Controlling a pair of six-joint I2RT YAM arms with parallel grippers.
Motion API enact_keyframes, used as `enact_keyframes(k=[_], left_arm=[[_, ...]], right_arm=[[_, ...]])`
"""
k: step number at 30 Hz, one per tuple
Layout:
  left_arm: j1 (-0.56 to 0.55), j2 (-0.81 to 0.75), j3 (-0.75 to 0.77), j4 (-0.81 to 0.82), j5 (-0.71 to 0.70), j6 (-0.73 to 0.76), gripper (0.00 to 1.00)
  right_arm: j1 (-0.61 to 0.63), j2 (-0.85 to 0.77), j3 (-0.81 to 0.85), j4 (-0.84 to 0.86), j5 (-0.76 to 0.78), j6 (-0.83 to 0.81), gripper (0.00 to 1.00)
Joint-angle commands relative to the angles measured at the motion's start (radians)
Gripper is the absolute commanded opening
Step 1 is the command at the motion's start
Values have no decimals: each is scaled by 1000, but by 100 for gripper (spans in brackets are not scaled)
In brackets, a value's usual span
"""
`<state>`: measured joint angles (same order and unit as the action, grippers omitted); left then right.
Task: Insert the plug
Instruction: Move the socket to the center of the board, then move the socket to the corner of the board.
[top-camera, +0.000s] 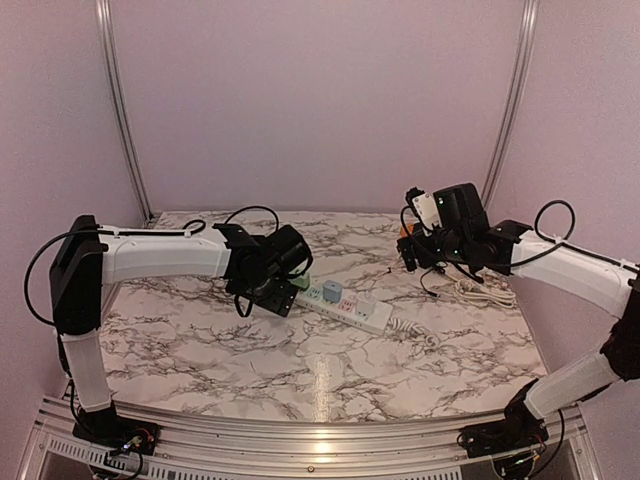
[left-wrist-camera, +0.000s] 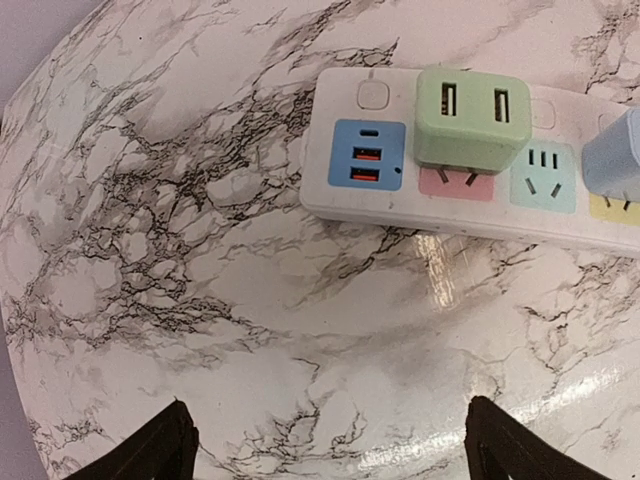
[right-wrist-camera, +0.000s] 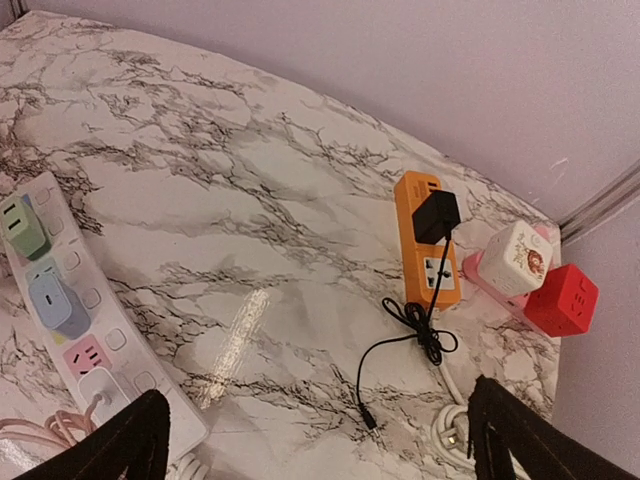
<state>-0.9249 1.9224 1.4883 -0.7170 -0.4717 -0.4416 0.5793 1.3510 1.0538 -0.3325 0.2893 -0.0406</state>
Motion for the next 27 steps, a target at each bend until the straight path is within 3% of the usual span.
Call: enact_keyframes(k=[1, 5, 10, 12, 16, 21, 27], left_arm=[[1, -36, -29, 13, 5, -28, 95], [2, -42, -39, 14, -1, -38, 95], [4, -39, -37, 14, 2, -38, 95], [4, -39, -34, 13, 2, -38, 95], [9, -41, -30, 13, 4, -53, 95], [25, -59, -48, 14, 13, -92, 99], [32, -88, -89, 14, 9, -117, 99]], right_arm=[[6, 5, 114, -109, 148, -86, 98], [5, -12, 149, -157, 230, -89, 98], [6, -41, 117, -199, 163, -63, 99], [6, -61, 93, -176, 49, -95, 99], [7, -57, 84, -139, -367, -214, 98], [17, 91, 184, -218, -501, -259, 99], [89, 300, 316, -289, -529, -362, 99]])
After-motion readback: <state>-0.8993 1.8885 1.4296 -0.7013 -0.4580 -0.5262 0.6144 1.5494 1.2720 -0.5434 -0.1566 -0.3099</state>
